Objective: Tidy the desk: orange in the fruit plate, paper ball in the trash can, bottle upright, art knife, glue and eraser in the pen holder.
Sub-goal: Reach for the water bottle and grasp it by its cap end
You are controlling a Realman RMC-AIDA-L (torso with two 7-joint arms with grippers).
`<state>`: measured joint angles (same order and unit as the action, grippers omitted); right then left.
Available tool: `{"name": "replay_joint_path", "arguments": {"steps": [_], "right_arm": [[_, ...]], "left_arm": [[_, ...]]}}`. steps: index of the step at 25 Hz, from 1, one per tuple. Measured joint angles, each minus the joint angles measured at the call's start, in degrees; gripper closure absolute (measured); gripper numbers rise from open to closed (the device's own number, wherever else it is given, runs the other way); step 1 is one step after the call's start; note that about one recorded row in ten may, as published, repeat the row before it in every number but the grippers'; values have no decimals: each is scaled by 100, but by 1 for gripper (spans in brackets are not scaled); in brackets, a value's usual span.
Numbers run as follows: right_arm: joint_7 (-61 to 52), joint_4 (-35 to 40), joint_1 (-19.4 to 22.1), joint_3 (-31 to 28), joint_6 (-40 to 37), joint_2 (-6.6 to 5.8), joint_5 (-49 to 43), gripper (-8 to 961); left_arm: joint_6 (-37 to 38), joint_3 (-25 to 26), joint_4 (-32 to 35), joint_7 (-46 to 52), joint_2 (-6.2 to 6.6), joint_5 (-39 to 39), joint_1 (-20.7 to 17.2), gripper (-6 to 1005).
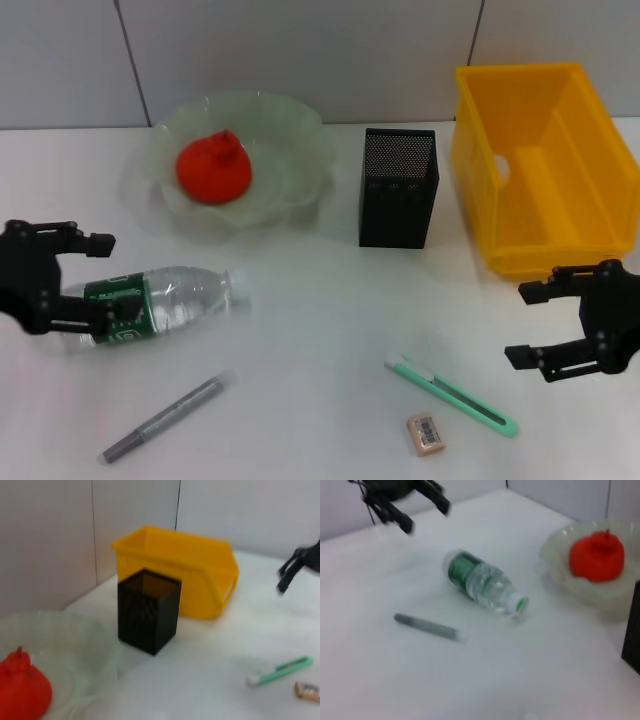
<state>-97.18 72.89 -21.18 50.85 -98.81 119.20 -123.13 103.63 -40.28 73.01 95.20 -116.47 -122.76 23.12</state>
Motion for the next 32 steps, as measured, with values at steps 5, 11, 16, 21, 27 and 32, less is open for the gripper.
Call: {"name": "replay_joint_path", "arguments": {"steps": [5, 11, 16, 21, 27, 32], "right_arm": [[1006, -561, 221, -348, -10, -6, 623, 116], [1140, -935, 158, -343, 76, -17, 584, 117], [1143, -971, 134, -331, 74, -8, 587, 117], [1082, -980, 86, -337, 41, -6, 591, 117], [1042, -983, 83, -342, 22, -2, 607, 117], [1034, -988, 81, -338, 31, 7, 616, 117]], "left_arm": [[-9, -161, 228, 283, -175, -1052, 693, 143], [-465, -1577, 168, 891, -194, -1737, 1259, 143], [-1114, -2700, 129, 1346, -211, -2244, 1512, 143], [-1881, -3343, -403, 1559, -236, -2726, 1880, 143], [-2492, -3644, -1134, 1650, -263, -3040, 2111, 144], [-2963, -4007, -1399, 1799, -262, -3105, 2130, 144]]}}
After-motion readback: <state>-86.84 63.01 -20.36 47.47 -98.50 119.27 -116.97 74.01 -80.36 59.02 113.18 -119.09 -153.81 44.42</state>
